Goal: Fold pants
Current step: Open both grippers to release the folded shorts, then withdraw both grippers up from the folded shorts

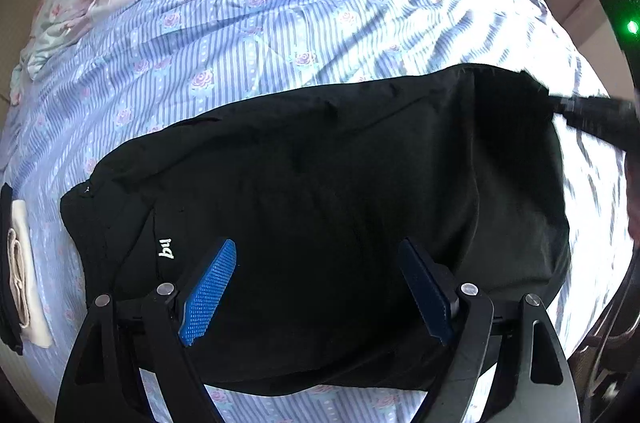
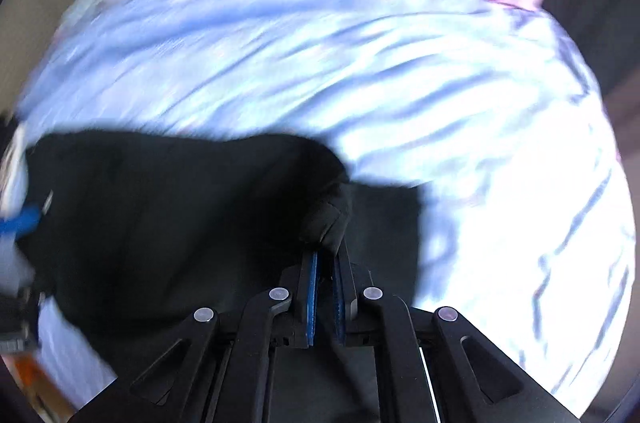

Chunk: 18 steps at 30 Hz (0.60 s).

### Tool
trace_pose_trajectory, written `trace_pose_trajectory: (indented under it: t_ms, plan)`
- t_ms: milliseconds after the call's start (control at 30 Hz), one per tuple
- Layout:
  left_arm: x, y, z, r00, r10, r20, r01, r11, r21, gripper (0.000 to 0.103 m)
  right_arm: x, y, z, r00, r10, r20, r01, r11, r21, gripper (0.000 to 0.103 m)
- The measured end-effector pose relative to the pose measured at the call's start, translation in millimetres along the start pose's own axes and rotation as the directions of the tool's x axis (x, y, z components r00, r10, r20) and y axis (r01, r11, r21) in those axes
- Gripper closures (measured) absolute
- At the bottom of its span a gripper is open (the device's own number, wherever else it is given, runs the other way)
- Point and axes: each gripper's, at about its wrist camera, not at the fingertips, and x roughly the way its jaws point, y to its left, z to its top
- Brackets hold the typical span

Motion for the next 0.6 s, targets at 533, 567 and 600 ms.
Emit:
trace_pose_trajectory:
  t_ms: [533, 567, 600]
  plan:
    - [-36, -55, -39, 0.99, -0.103, 0.096, 0.085, 0.981, 0.172, 0.02, -67, -58, -127, 0.994, 0.06, 0.088, -0.09, 0.919, 0.383, 0.045]
    - [-37, -60, -49, 0.99, -0.109, 0.094, 0.09, 0.977, 0.192, 0.02, -66, -59, -140, 0.994, 0.067, 0.082, -0.095, 0.908, 0.409, 0.045]
    - [-38, -63, -56, 0.989, -0.112, 0.093, 0.091, 0.974, 0.206, 0.02, -63, -59, -153, 0.995, 0.075, 0.072, -0.099, 0.896, 0.433, 0.045]
